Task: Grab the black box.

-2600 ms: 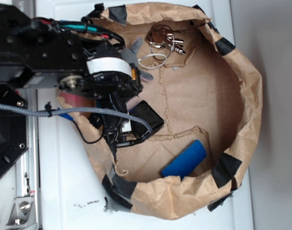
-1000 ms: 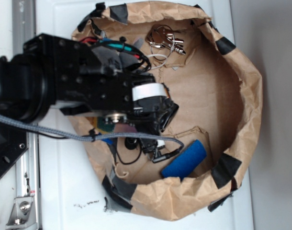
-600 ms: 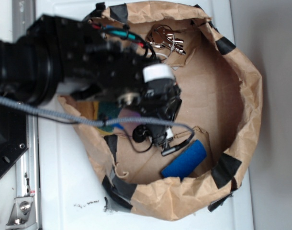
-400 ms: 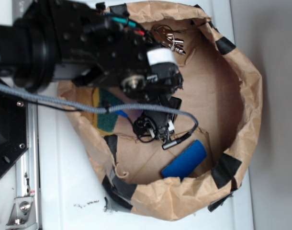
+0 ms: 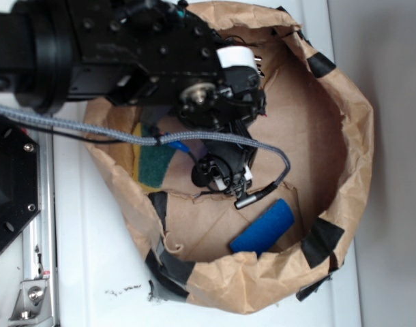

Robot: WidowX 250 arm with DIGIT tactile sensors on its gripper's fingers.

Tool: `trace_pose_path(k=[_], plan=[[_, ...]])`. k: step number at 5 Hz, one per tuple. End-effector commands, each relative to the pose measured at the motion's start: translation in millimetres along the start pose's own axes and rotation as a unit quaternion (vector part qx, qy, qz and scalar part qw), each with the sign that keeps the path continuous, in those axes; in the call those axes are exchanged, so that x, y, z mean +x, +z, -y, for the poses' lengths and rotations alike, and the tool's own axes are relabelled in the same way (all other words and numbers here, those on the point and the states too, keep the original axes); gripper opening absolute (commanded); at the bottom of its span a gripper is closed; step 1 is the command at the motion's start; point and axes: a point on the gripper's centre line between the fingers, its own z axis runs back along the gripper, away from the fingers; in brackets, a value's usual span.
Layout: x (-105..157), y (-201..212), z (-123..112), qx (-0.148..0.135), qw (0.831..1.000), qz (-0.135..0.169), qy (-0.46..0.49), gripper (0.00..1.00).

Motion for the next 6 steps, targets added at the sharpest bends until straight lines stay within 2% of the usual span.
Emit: trace_pose_path(k=[1, 4, 5, 6], plan=[[18.6, 2.6, -9.2, 0.019, 0.998, 0.061, 0.012, 1.0], [20.9, -2.0, -4.9, 0.022, 0.998, 0.058, 0.018, 1.0], [16.8, -13.8, -3.3, 0.035, 0.998, 0.058, 0.01, 1.0], [9.5, -42.4, 4.0, 0.052, 0.996, 0.069, 0.005, 1.0]])
